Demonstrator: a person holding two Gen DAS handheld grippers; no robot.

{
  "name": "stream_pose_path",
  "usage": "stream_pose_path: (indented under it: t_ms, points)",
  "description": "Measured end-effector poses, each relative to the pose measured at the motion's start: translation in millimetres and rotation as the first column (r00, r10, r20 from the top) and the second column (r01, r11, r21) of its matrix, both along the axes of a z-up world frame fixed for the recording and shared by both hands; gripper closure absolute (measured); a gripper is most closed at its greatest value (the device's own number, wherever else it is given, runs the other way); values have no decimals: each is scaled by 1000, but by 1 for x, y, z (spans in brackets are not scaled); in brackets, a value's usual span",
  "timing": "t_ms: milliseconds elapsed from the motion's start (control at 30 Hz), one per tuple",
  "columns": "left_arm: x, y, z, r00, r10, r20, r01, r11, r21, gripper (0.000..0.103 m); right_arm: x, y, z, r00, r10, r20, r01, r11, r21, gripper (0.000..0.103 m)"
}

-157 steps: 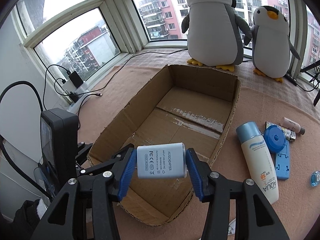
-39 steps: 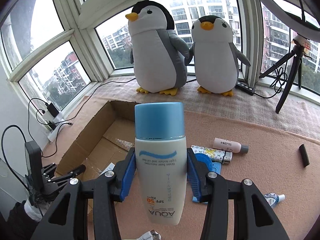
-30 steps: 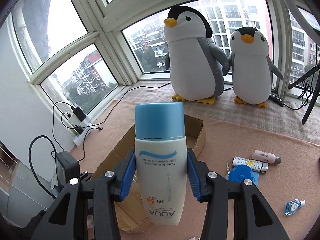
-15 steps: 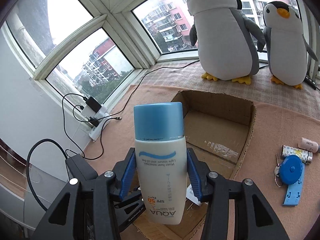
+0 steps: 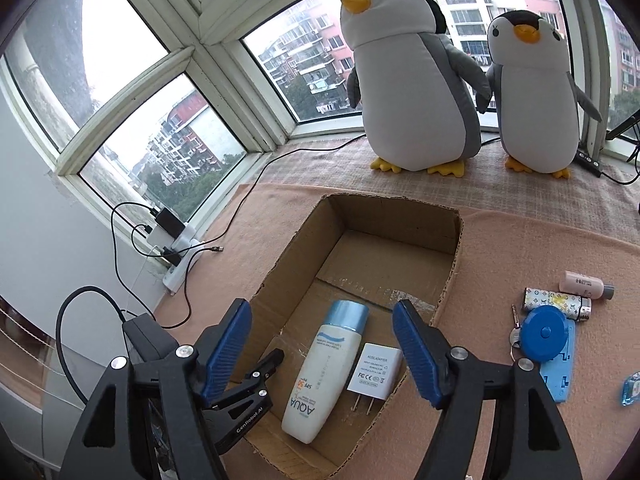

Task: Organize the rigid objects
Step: 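Carry the sunscreen bottle into the box beside the adapter and release, then move the right gripper to the white USB cable and grasp it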

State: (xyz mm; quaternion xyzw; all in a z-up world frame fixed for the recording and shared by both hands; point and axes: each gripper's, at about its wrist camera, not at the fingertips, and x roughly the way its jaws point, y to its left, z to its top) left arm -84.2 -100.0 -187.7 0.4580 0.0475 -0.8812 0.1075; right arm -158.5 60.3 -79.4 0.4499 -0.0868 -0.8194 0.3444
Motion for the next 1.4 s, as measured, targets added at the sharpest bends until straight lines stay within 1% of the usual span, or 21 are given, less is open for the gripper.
stream_pose_path:
  t_ms: [200, 367, 467, 600, 767, 900, 1033, 1100, 1233, 1400]
  points:
    - [-1, -1, -1, 1000, -1, 0, 1, 1000, 0, 67, 14, 34, 31, 998, -44, -41, 44, 999, 4, 34]
    - [0, -1, -1, 1000, -6, -1, 6, 1000, -2, 67, 33, 72, 66, 991, -101, -92, 103, 995, 11, 34]
    - [1, -1, -2, 1000, -9, -3, 9, 1000, -2, 67, 46, 97, 87, 981, -149, -125, 153, 988, 23, 34]
    - [1, -1, -2, 1000, -19, -3, 19, 1000, -9, 67, 63, 133, 110, 966, -218, -142, 223, 975, 19, 34]
    - [1, 0, -2, 999, -33, -1, 33, 999, -22, 67, 92, 168, 128, 947, -285, -150, 290, 957, 13, 34]
    - [1, 0, -2, 999, -40, 0, 40, 999, -27, 67, 116, 184, 123, 939, -317, -135, 322, 947, 12, 34]
    - [2, 0, -2, 999, -47, 1, 47, 998, -30, 67, 133, 192, 107, 940, -327, -100, 330, 944, 9, 34]
    - [2, 0, -2, 999, -47, 1, 47, 998, -29, 67, 137, 188, 94, 945, -315, -90, 318, 948, 25, 34]
    - [2, 0, -2, 999, -47, 1, 47, 998, -29, 67, 140, 170, 63, 959, -269, -88, 276, 957, 89, 34]
    - [3, 0, -2, 999, -45, 0, 45, 999, -25, 67, 136, 141, 18, 981, -189, -44, 194, 968, 158, 34]
